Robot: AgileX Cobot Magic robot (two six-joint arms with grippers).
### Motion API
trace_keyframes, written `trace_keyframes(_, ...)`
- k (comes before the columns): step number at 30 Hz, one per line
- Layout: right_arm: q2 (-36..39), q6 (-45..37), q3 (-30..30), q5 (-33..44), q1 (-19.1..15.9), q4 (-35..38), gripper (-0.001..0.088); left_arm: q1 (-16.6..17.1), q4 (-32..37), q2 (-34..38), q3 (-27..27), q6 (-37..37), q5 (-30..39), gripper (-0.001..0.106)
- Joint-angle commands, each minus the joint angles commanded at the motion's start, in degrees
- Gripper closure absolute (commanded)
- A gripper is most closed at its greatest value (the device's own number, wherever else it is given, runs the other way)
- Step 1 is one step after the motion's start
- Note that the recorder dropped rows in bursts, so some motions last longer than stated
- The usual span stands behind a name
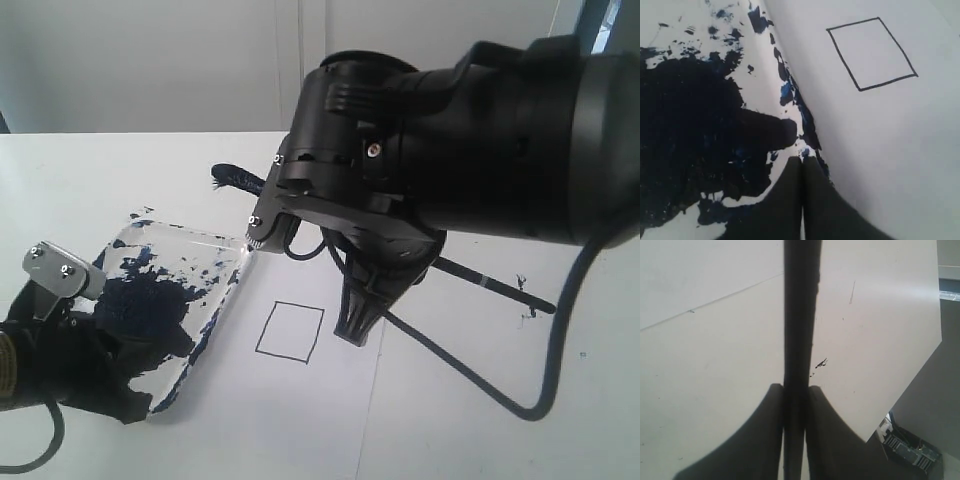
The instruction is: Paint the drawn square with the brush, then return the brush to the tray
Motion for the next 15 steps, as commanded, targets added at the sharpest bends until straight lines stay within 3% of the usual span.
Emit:
trace_keyframes(4,0.0,0.0,0.0,0.0,0.0,0.9,0.0868,0.0,0.8,0.0,0.0,-0.6,-7.7,0.105)
trace_keyframes(15,0.0,-1.5,0.1,0.0,0.0,2.6,0.0868,0.0,3.8,0.0,0.0,-4.6,-5.2,0.105)
